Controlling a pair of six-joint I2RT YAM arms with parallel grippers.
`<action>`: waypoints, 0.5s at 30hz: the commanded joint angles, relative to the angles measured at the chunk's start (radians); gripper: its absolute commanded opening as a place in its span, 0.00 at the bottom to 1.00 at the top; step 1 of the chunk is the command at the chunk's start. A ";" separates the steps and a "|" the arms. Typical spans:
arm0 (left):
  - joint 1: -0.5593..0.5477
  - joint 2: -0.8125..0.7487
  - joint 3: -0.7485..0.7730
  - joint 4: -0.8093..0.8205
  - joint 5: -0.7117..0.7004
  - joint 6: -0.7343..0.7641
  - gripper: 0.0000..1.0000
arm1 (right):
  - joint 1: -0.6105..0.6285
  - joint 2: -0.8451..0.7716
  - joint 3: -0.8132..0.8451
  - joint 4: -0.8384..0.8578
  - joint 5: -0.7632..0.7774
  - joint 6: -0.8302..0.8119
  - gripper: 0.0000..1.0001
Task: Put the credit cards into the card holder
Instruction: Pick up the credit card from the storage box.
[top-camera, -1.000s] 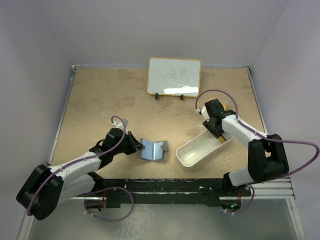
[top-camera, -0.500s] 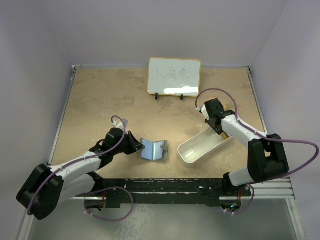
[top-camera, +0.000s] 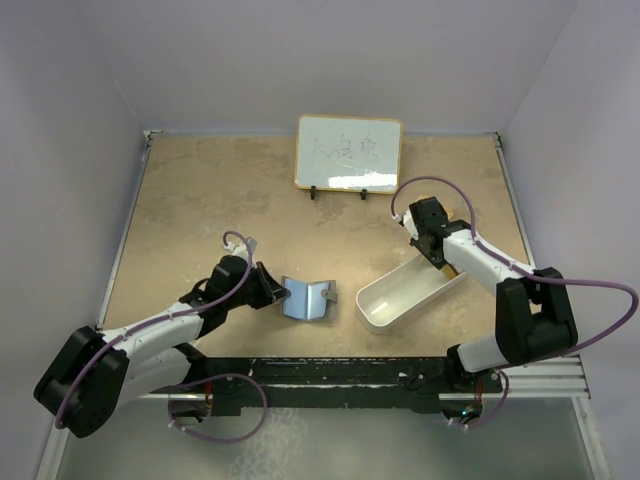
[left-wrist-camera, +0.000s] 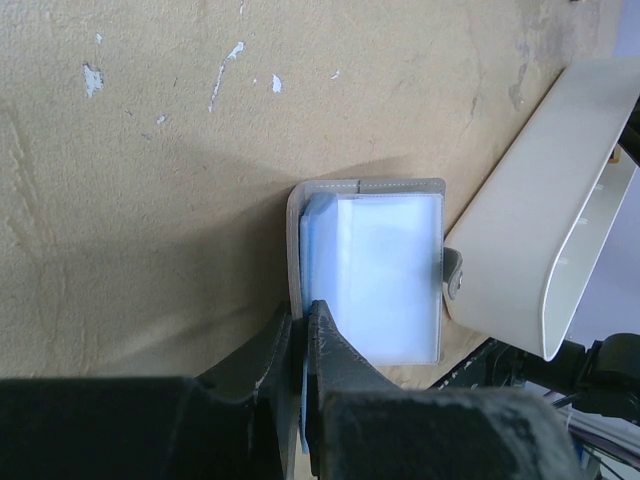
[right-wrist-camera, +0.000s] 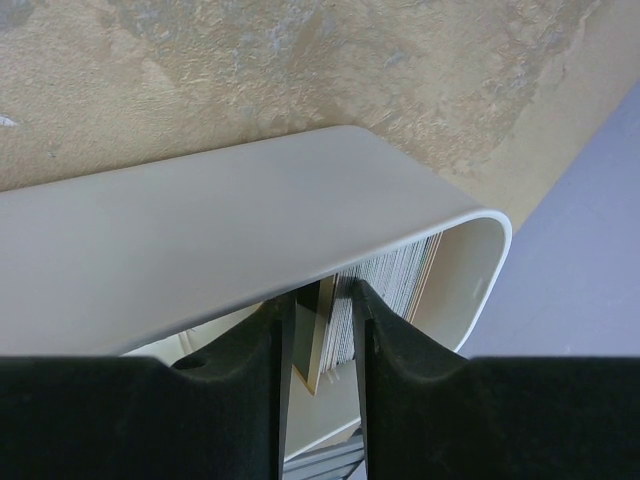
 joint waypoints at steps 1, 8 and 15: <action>0.004 -0.006 0.002 0.038 0.017 0.014 0.00 | -0.006 -0.008 0.038 -0.026 0.026 0.017 0.30; 0.004 -0.008 0.002 0.033 0.017 0.018 0.00 | -0.005 -0.015 0.043 -0.041 0.032 0.024 0.28; 0.004 -0.009 0.006 0.028 0.018 0.020 0.00 | -0.004 -0.019 0.043 -0.060 0.036 0.031 0.23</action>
